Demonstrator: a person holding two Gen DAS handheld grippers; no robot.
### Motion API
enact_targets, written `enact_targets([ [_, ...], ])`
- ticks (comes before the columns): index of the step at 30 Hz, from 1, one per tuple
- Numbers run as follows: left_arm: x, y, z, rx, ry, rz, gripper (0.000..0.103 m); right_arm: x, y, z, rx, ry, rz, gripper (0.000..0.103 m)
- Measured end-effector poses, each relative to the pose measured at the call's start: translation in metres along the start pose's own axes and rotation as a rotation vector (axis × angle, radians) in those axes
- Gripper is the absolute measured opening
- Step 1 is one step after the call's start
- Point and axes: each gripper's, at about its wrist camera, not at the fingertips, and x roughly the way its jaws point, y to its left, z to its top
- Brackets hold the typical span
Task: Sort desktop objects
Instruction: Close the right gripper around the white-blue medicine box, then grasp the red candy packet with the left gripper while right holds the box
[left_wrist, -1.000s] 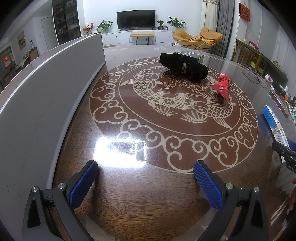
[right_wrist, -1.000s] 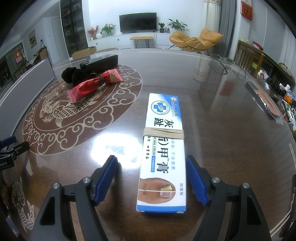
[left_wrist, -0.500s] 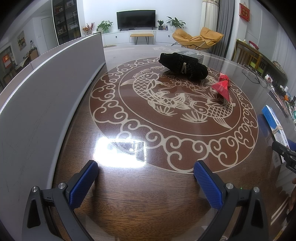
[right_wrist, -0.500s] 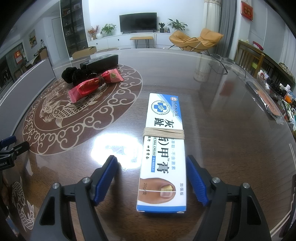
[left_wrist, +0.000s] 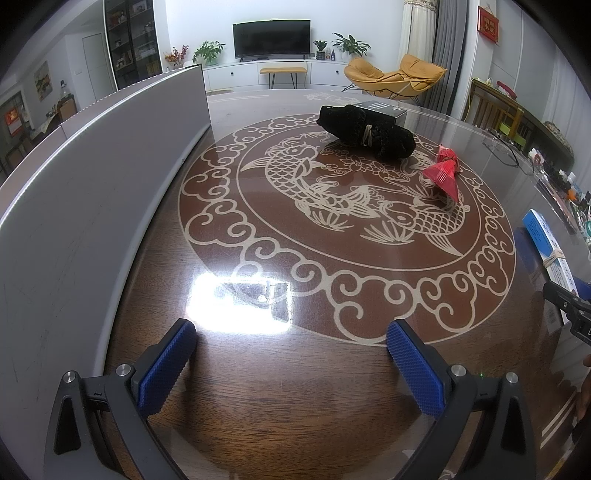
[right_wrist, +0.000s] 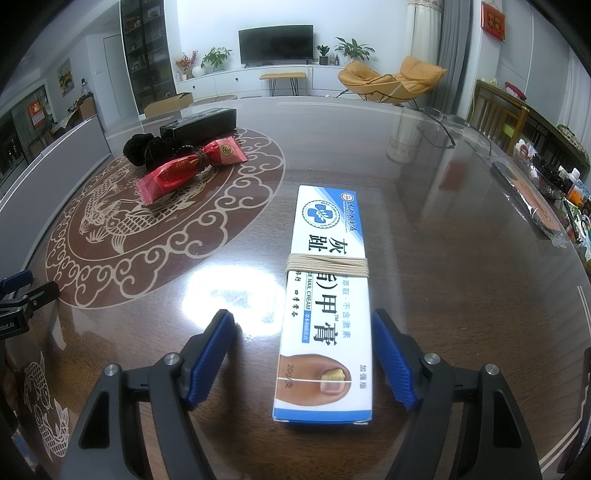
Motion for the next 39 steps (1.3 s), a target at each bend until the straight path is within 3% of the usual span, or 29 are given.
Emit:
enact_targets([
  [16,0.001,-0.001,0.001,-0.006,0.002,0.007,0.103,0.000,0.000,0.000,0.000,0.000,0.001,0.076],
  [19,0.008,-0.008,0.017,0.022,0.046,-0.046,0.103,0.000,0.000,0.000,0.000,0.000,0.001,0.076],
  [21,0.007,-0.015,0.033,0.014,0.029,-0.109,0.103,0.000,0.000,0.000,0.000,0.000,0.000,0.076],
  [24,0.009,-0.038,0.066,0.040,-0.006,-0.210,0.103,0.000,0.000,0.000,-0.001,0.000,0.001,0.077],
  [27,0.019,-0.073,0.095,0.137,-0.012,-0.254,0.103,0.000,0.000,0.000,0.000,0.000,0.001,0.077],
  [33,0.062,-0.139,0.131,0.348,0.040,-0.219,0.103,0.000,0.000,0.000,0.000,0.000,0.001,0.077],
  [37,0.093,-0.166,0.137,0.401,0.124,-0.222,0.103,0.000,0.000,0.000,0.000,0.000,0.001,0.077],
  [39,0.100,-0.170,0.143,0.374,0.119,-0.236,0.103,0.000,0.000,0.000,0.000,0.001,0.001,0.077],
])
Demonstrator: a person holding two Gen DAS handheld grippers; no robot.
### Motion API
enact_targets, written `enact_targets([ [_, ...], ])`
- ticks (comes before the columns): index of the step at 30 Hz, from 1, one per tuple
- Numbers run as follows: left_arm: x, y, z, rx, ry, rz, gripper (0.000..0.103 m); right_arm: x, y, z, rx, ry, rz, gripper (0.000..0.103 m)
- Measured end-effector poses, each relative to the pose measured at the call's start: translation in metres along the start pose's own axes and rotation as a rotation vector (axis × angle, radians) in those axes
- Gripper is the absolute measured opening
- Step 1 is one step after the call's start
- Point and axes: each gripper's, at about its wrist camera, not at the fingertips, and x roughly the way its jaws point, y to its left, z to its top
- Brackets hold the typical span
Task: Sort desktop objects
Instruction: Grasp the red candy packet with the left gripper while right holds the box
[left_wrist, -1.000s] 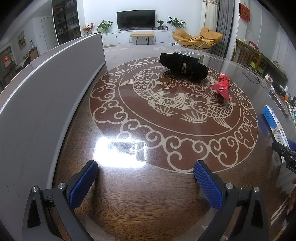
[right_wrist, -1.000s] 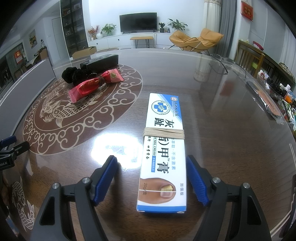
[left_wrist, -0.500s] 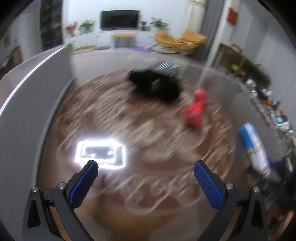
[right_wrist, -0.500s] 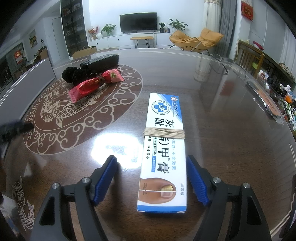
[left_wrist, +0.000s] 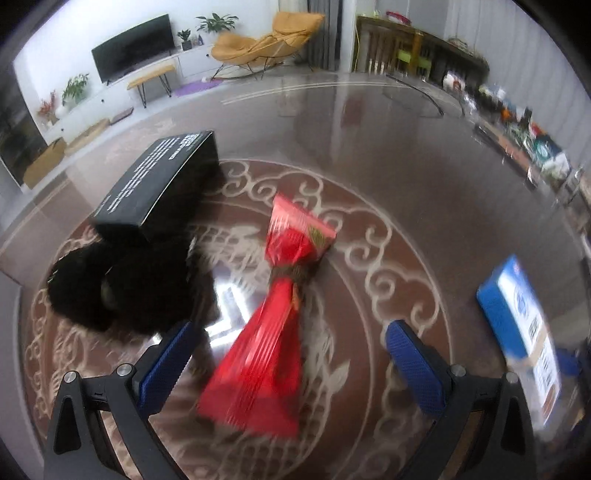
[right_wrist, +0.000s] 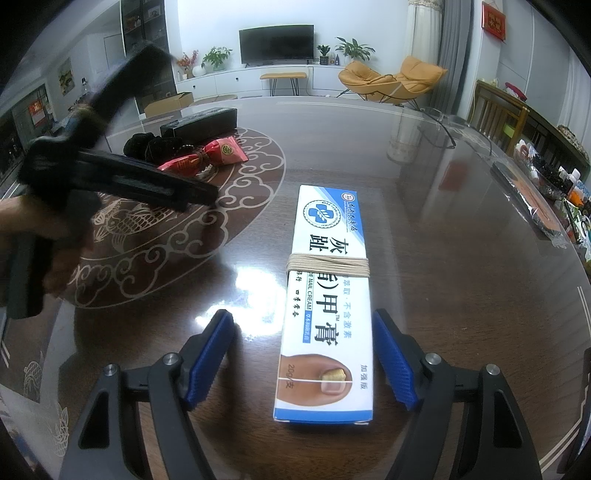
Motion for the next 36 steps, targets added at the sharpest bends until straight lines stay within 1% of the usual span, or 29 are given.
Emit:
enact_targets([
  [3,0.006,-0.001,0.010,-0.037,-0.002,0.022,0.103,0.001,0.001,0.000,-0.002,0.001,0.002,0.078],
  [5,0.002,-0.004,0.008,-0.041,-0.051,0.026,0.077,0.002,0.002,0.000,-0.005,0.002,0.004,0.079],
  [6,-0.002,-0.006,0.007,-0.042,-0.082,0.028,0.051,0.002,0.002,0.001,-0.006,0.002,0.005,0.079],
  [7,-0.004,-0.006,0.006,-0.047,-0.085,0.028,0.028,0.002,0.002,0.001,-0.006,0.003,0.006,0.079],
  [8,-0.005,-0.006,0.004,-0.052,-0.084,0.027,0.018,0.002,0.002,0.001,-0.006,0.003,0.006,0.079],
  [10,-0.009,-0.003,-0.006,-0.057,-0.087,0.020,0.018,0.002,0.003,0.001,-0.007,0.003,0.006,0.079],
  [12,-0.018,0.000,-0.024,-0.052,-0.103,0.033,0.018,0.002,0.003,0.001,-0.007,0.003,0.006,0.079],
  [14,-0.027,0.004,-0.041,-0.068,-0.113,0.034,0.018,0.002,0.003,0.001,-0.007,0.003,0.006,0.079],
  [15,-0.038,0.006,-0.061,-0.081,-0.117,0.037,0.018,0.002,0.002,0.001,-0.006,0.003,0.007,0.079],
  [17,-0.053,0.010,-0.088,-0.100,-0.117,0.036,0.018,0.002,0.001,0.000,-0.002,0.001,0.013,0.079],
  [18,-0.065,0.013,-0.110,-0.117,-0.114,0.038,0.018,0.001,0.000,0.000,0.006,-0.002,0.022,0.079],
  [21,-0.090,0.020,-0.156,-0.168,-0.120,0.036,0.018,-0.001,-0.007,0.000,0.042,-0.015,0.068,0.079],
  [24,-0.105,0.028,-0.184,-0.222,-0.137,0.030,0.018,-0.002,-0.013,0.000,0.075,-0.027,0.111,0.079],
  [26,-0.108,0.028,-0.194,-0.239,-0.145,0.031,0.018,-0.001,-0.011,0.002,0.062,-0.016,0.109,0.081],
  [28,-0.111,0.029,-0.200,-0.239,-0.151,0.038,0.018,0.003,-0.008,0.008,0.033,0.028,0.095,0.081],
  [30,-0.111,0.027,-0.202,-0.229,-0.154,0.045,0.018,0.010,-0.007,0.021,0.041,0.068,0.108,0.080],
  [31,-0.112,0.027,-0.203,-0.225,-0.157,0.047,0.018,0.015,-0.008,0.027,0.045,0.086,0.099,0.080],
  [32,-0.111,0.026,-0.202,-0.220,-0.160,0.049,0.018,0.018,-0.009,0.031,0.045,0.096,0.088,0.074],
  [33,-0.112,0.025,-0.202,-0.209,-0.170,0.060,0.018,0.021,-0.010,0.035,0.035,0.103,0.073,0.053],
  [34,-0.114,0.027,-0.204,-0.205,-0.174,0.066,0.018,0.022,-0.010,0.039,0.012,0.113,0.040,0.045],
  [36,-0.119,0.030,-0.210,-0.224,-0.184,0.059,0.018,0.020,-0.014,0.040,0.013,0.145,0.051,0.044],
])
